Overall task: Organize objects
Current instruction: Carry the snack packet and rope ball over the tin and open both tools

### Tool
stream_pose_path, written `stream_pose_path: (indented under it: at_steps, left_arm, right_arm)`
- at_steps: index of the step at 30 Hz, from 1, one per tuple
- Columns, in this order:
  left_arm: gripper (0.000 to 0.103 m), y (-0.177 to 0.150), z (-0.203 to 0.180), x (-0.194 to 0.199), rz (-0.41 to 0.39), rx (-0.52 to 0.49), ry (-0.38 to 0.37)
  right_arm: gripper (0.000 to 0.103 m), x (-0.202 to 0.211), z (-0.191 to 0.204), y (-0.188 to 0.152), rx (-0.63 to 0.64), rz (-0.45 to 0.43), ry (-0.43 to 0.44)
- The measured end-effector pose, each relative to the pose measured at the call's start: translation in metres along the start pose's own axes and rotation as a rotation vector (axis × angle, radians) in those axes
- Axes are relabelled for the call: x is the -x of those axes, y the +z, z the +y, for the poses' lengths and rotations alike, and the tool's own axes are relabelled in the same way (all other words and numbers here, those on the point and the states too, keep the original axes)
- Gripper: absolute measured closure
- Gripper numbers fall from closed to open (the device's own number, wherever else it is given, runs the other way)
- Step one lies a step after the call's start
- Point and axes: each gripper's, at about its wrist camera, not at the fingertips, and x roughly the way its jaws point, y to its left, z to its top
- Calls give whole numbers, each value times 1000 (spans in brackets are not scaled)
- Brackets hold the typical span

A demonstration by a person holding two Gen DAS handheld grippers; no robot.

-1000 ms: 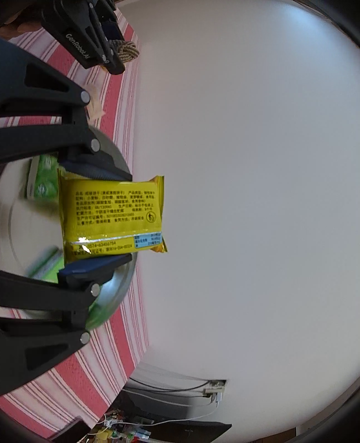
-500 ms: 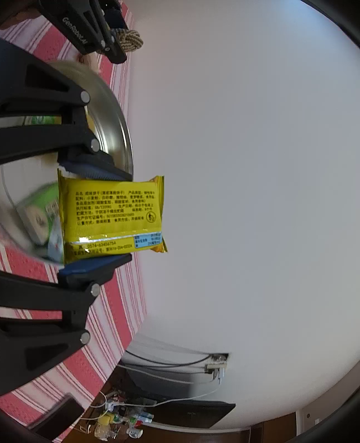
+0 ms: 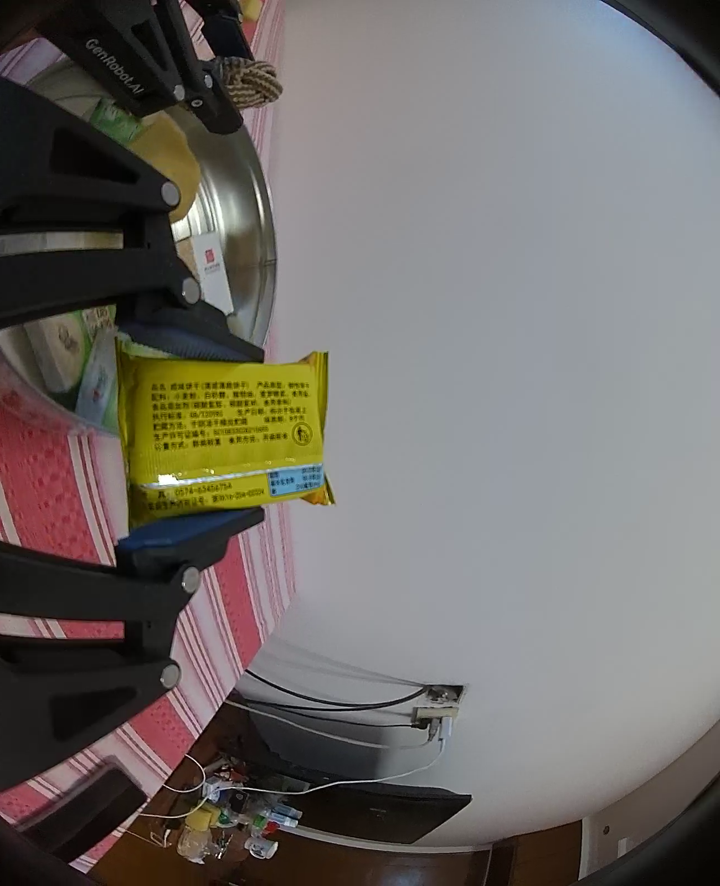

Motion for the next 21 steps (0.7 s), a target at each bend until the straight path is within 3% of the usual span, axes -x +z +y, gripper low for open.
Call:
stream_pose_path:
  at_steps: [17, 19, 21]
  left_arm:
    - [56, -5, -16, -19, 113, -51, 57]
    - [54, -5, -15, -19, 125, -48, 42]
    - [41, -4, -15, -18, 125, -41, 22]
  right_arm:
    - [53, -18, 13, -15, 42, 125, 100]
    - [53, -19, 16, -17, 56, 134, 104]
    - [53, -20, 17, -19, 60, 143, 117]
